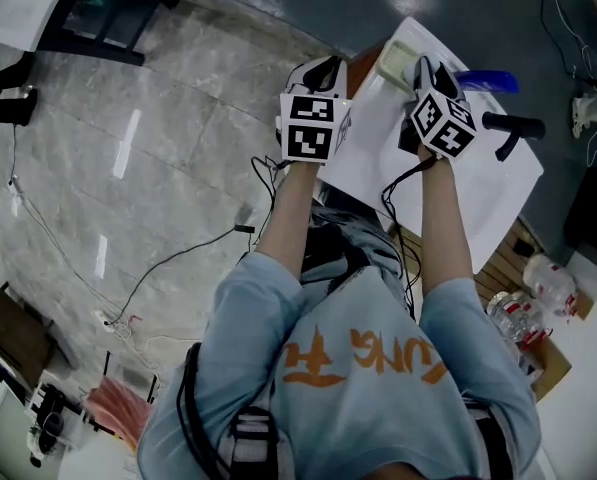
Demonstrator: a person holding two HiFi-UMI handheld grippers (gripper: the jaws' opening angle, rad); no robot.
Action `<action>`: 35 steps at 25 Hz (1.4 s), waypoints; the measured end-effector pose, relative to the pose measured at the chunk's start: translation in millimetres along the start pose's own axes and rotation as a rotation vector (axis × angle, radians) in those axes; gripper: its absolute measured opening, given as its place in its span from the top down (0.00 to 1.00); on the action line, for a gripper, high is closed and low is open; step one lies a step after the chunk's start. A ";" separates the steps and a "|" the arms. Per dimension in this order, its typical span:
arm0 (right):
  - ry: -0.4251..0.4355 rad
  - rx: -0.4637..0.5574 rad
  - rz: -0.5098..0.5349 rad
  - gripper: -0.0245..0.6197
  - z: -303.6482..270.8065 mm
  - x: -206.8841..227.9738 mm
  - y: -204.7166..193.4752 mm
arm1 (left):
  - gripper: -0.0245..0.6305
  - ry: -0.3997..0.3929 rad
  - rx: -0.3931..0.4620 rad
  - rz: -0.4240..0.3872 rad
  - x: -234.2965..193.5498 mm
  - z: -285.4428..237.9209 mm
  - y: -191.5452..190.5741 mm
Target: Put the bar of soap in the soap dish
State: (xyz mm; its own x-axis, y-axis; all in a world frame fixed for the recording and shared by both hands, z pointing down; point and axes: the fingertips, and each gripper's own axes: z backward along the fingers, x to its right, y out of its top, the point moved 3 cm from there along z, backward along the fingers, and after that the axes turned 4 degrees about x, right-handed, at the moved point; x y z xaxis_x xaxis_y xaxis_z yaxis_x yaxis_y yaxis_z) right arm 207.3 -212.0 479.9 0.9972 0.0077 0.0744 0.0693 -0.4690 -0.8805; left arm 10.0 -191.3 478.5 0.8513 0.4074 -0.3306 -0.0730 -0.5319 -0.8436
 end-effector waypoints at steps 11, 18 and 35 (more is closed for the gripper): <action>-0.013 -0.049 -0.072 0.73 22.5 17.2 -21.6 | 0.90 -0.034 0.022 -0.007 5.0 -0.5 11.8; 0.023 -0.076 -0.070 0.73 32.0 7.5 -32.0 | 0.90 -0.051 0.032 -0.025 10.8 5.7 21.2; 0.062 0.439 -0.129 0.92 125.4 2.3 116.2 | 0.91 -0.201 0.302 -0.241 63.8 31.6 129.2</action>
State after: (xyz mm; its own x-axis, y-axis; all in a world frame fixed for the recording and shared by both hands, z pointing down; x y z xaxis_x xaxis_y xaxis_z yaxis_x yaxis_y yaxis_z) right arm 221.2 -155.7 319.1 0.9769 -0.0173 0.2128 0.2117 -0.0490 -0.9761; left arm 38.4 -210.6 335.0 0.7465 0.6460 -0.1597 -0.0588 -0.1751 -0.9828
